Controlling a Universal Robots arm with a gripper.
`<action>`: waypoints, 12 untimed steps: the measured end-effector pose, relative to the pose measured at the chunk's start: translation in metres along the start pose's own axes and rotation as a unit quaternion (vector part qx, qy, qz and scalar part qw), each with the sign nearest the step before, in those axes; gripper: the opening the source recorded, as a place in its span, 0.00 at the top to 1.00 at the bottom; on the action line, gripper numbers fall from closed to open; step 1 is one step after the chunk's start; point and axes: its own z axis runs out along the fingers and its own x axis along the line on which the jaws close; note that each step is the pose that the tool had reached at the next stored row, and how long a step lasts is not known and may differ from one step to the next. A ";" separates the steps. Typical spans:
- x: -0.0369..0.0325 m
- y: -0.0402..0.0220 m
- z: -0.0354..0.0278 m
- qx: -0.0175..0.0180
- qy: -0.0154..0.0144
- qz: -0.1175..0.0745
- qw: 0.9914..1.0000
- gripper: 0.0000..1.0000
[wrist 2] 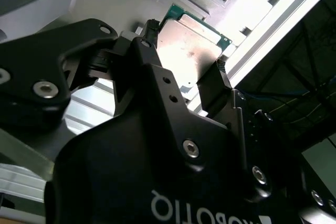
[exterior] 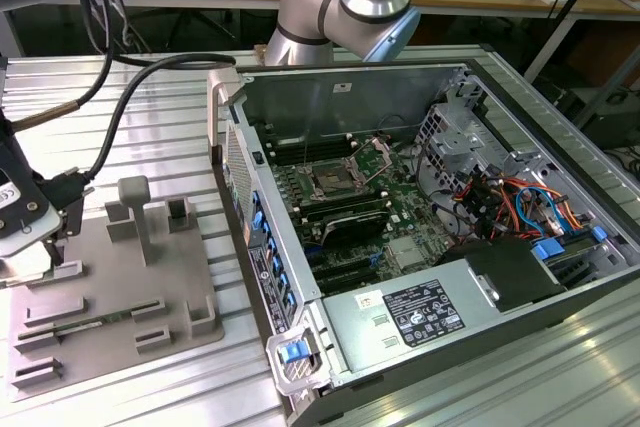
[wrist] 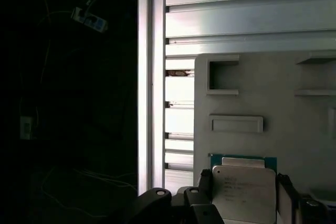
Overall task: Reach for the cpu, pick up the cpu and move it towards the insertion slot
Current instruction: 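Pick up the cpu and move it towards the insertion slot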
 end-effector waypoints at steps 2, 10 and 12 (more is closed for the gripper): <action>0.0000 -0.0001 -0.0021 0.000 0.000 0.000 1.000 0.45; -0.0001 -0.0004 -0.0093 0.001 0.000 0.000 1.000 0.45; -0.0001 -0.0005 -0.0114 0.001 0.000 0.000 1.000 0.45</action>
